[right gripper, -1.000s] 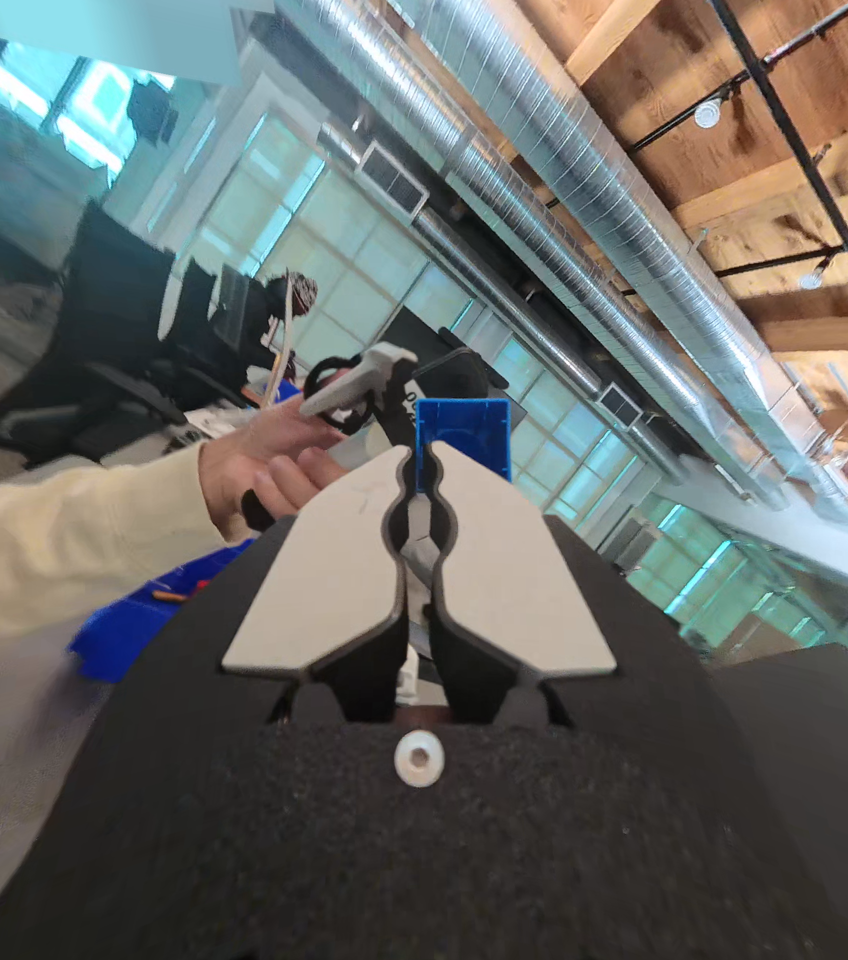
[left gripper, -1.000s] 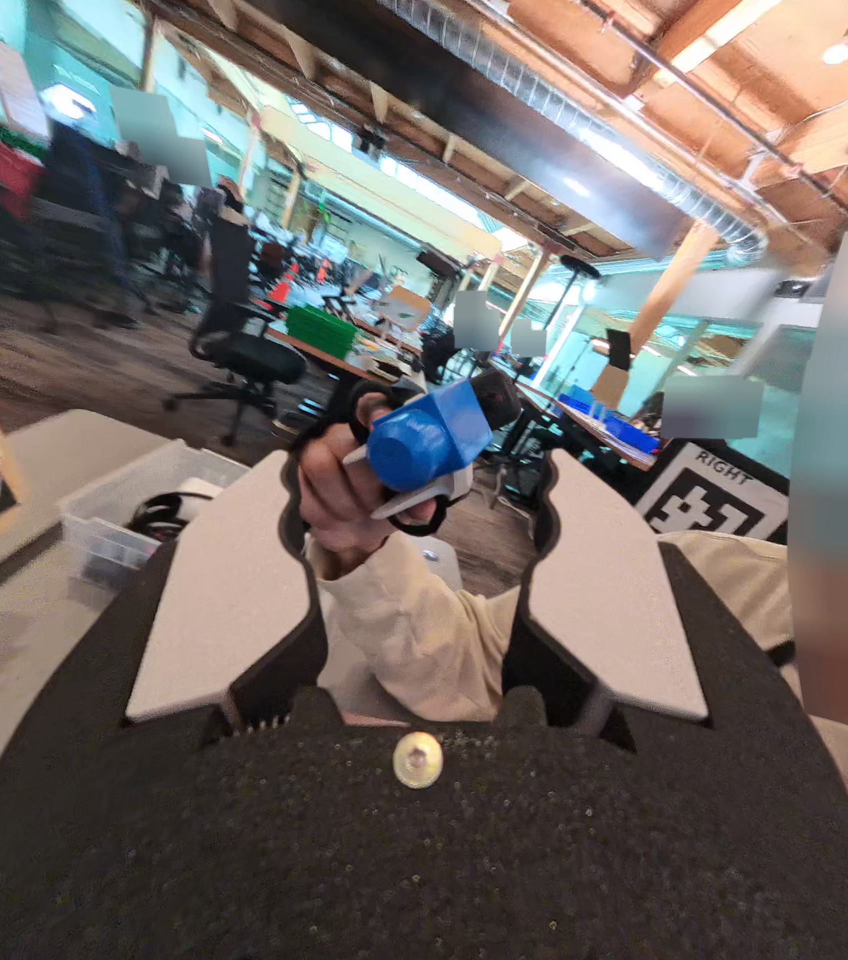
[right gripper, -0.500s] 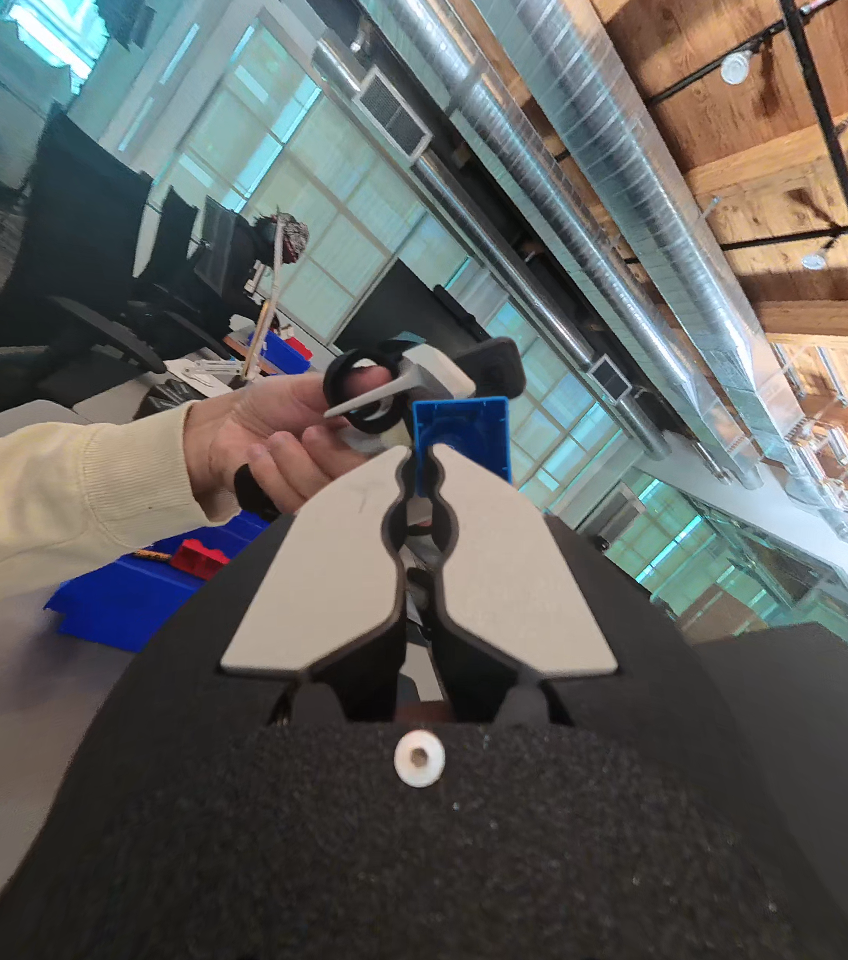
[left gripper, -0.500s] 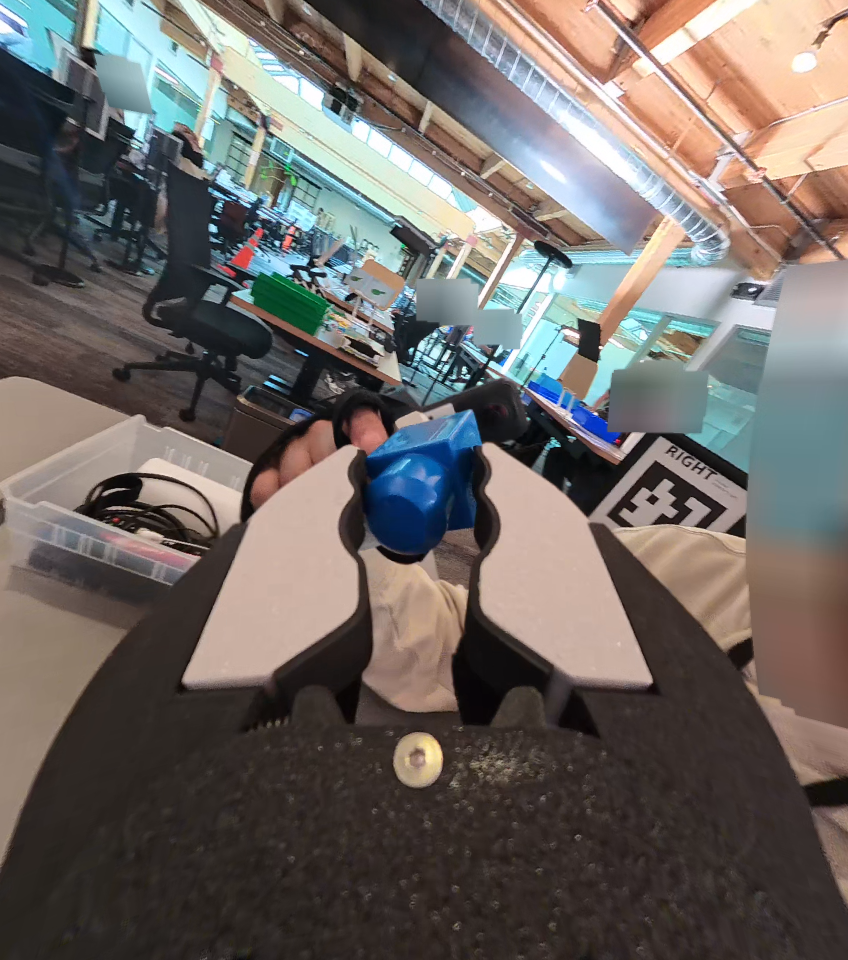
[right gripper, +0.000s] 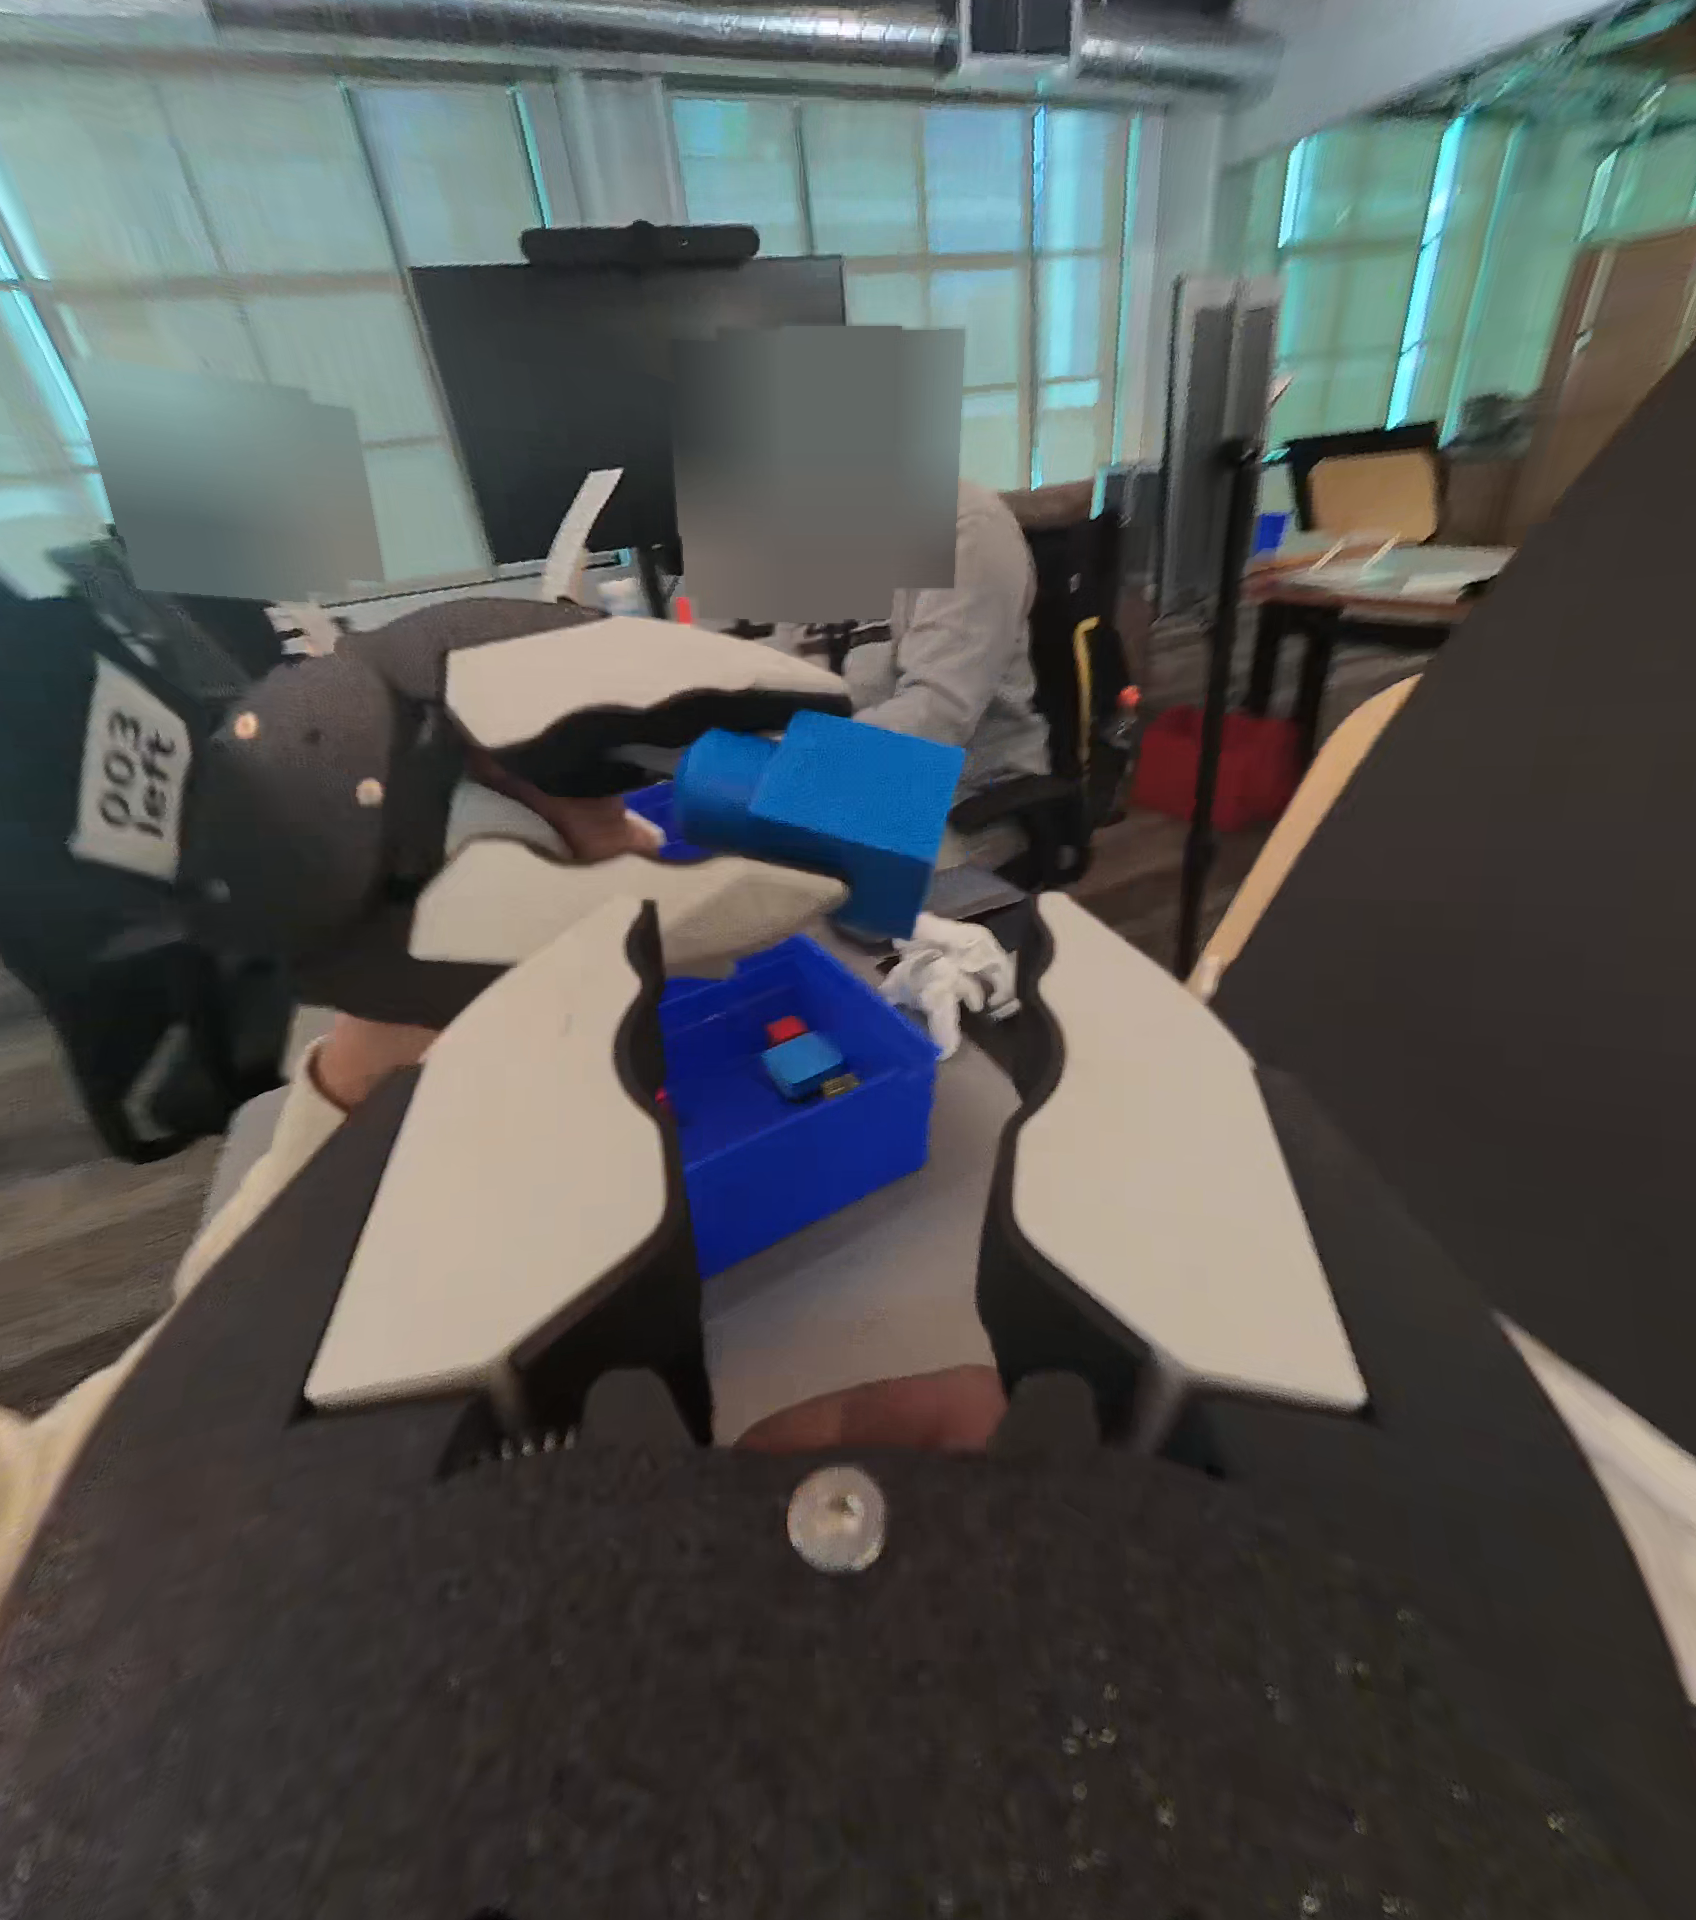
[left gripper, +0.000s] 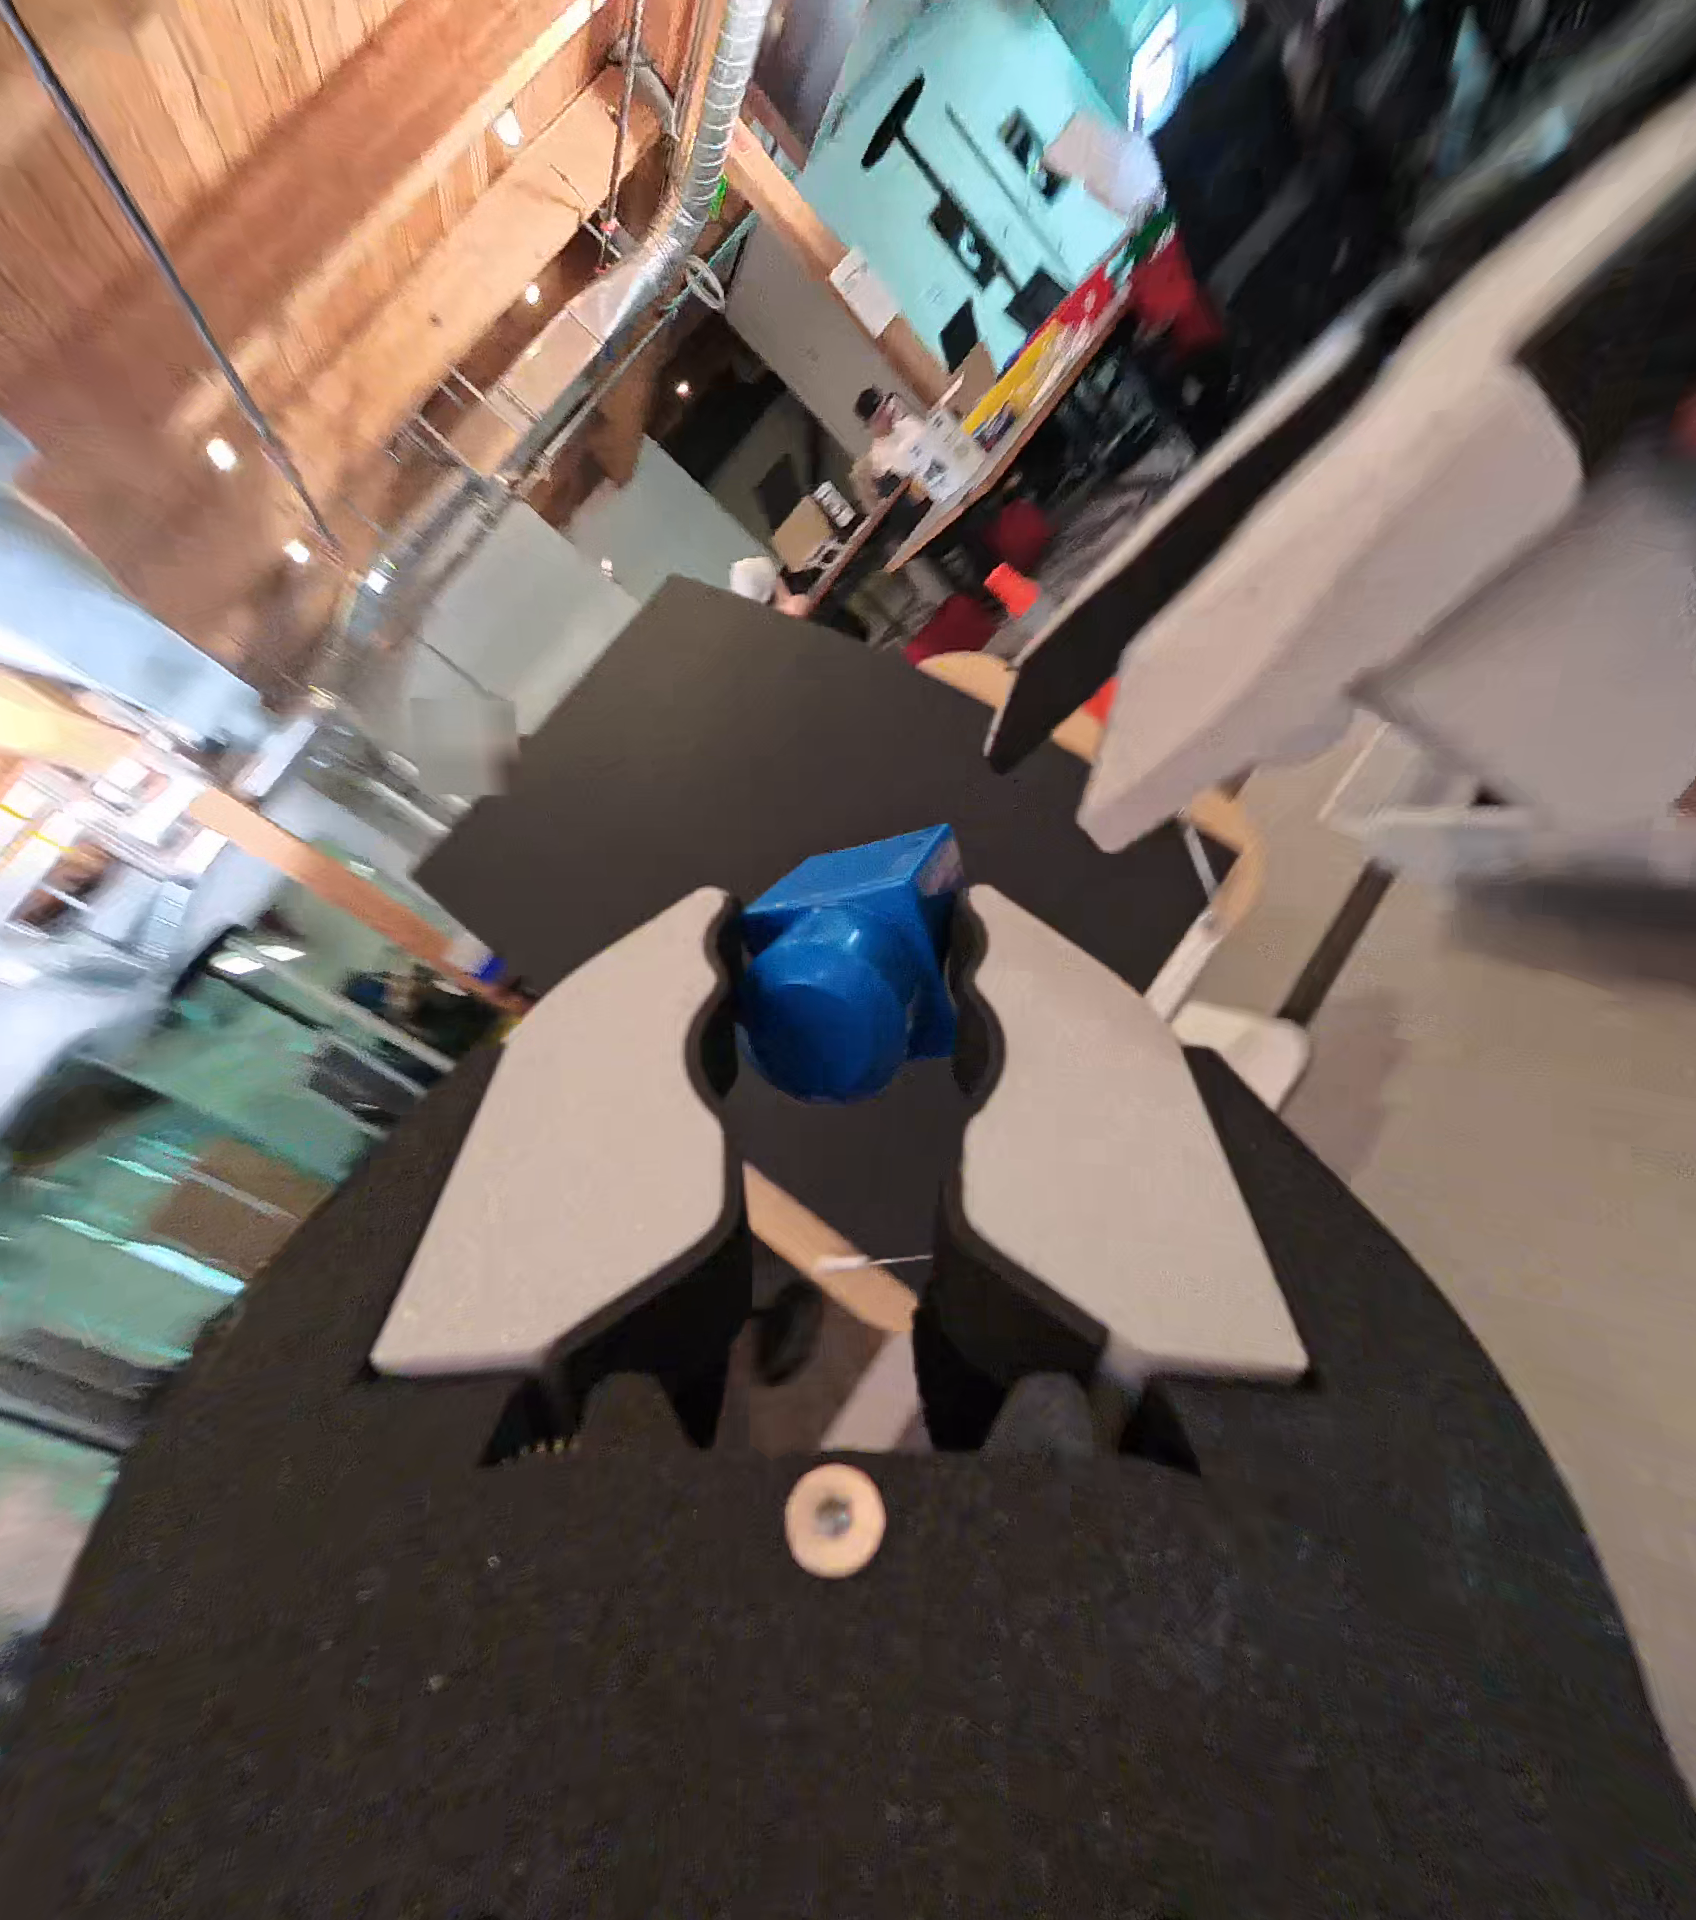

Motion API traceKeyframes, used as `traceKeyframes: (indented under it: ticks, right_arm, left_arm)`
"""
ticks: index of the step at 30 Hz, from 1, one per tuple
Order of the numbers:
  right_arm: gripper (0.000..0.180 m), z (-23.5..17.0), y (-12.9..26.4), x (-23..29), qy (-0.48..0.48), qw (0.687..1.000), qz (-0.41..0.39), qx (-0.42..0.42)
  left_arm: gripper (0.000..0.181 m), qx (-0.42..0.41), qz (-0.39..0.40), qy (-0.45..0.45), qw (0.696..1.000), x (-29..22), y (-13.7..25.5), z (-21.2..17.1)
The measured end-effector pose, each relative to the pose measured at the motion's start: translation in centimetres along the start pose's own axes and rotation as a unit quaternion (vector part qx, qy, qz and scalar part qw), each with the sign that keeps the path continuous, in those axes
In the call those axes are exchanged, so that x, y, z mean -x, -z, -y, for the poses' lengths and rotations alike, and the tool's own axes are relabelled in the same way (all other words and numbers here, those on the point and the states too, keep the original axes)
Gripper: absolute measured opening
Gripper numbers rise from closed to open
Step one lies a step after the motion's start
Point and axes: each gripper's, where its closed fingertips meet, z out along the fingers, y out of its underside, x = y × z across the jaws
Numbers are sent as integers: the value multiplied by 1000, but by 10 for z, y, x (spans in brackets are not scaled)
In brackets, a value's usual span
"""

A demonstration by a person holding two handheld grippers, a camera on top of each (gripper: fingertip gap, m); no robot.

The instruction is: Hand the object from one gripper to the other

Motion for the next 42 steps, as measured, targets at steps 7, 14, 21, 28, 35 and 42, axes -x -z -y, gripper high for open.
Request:
traceKeyframes:
  ticks: [7,14,21,28,35,42]
  right_arm:
    - [73,-8,-1,1,-13,999,30,17]
    - [65,-11,6,4,-9,998,55,32]
    - [64,-15,8,-1,-20,994,85,72]
    - [64,7,30,-47,145,986,-72,41]
    - [64,15,30,-28,412,897,-156,38]
    - [65,-6,8,-21,499,851,-153,64]
  left_arm:
    - [37,33,47,-213,975,-26,-5,12]
    - [37,22,77,-342,936,-45,-10,29]
    - [37,50,80,-280,955,-48,-15,25]
    - [35,-58,-4,-23,998,-42,11,58]
    - [46,-47,-109,306,945,-16,19,47]
    - [56,6,-221,429,876,-31,14,28]
